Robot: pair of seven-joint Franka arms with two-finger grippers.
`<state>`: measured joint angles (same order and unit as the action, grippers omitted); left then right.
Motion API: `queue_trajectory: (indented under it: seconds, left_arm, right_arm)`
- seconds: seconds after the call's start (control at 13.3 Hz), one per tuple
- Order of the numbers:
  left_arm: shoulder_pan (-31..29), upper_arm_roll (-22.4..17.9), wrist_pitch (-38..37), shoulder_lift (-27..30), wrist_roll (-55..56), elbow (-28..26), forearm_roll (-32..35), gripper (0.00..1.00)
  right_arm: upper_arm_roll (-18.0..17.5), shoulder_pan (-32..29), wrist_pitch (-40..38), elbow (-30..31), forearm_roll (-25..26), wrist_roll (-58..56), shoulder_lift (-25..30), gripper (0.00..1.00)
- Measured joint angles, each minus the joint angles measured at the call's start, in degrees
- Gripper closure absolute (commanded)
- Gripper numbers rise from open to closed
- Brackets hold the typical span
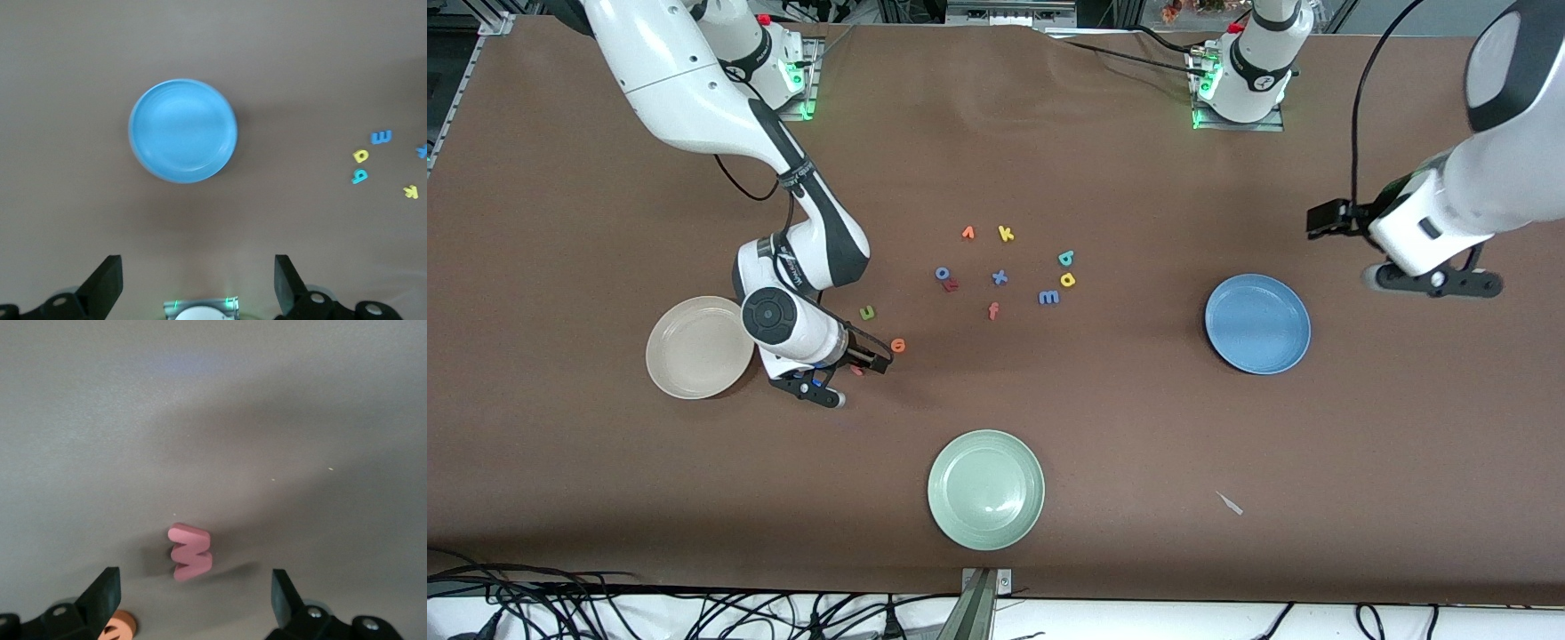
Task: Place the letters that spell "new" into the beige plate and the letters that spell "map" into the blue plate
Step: 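Grasp the pink w with the right gripper while the left gripper descends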
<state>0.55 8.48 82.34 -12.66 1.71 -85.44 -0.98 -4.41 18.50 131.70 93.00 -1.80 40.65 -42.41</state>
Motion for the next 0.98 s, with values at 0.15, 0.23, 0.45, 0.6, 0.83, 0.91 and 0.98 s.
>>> queue_trajectory:
  seconds: [0.15,0.23,0.45,0.6,0.83,0.91,0.98]
  left_arm:
    - [2.69,0.91,1.05,-4.04,-4.12,0.04,-0.29,0.00]
    - [4.36,1.15,1.72,-6.11,-5.59,0.06,-0.30,0.00]
    - [9.74,1.58,6.75,-11.12,-7.61,0.11,-0.35,0.00]
    - [14.56,1.75,12.31,-14.07,-8.06,0.07,-0.35,0.00]
    - [19.43,2.04,20.36,-18.71,-13.94,-0.01,-0.35,0.00]
    - [19.83,2.39,22.45,-20.03,-16.53,-0.19,-0.35,0.00]
    - [19.84,2.90,24.06,-21.11,-18.63,-0.63,-0.35,0.00]
  right_arm:
    - [0.02,-0.01,0.02,-0.02,0.00,0.07,-0.11,0.05]
    - [0.03,-0.01,0.02,-0.02,0.00,0.09,-0.11,0.10]
    - [0.04,-0.01,0.02,-0.02,0.00,0.22,-0.28,0.21]
    - [0.07,-0.02,0.02,-0.02,-0.01,0.33,-0.50,0.27]
    - [0.13,-0.03,0.05,-0.05,-0.33,0.49,-1.04,0.42]
    - [0.12,-0.03,0.05,-0.17,-0.36,0.51,-1.02,0.47]
    - [0.13,-0.03,-0.02,-0.36,-0.45,0.58,-0.99,0.56]
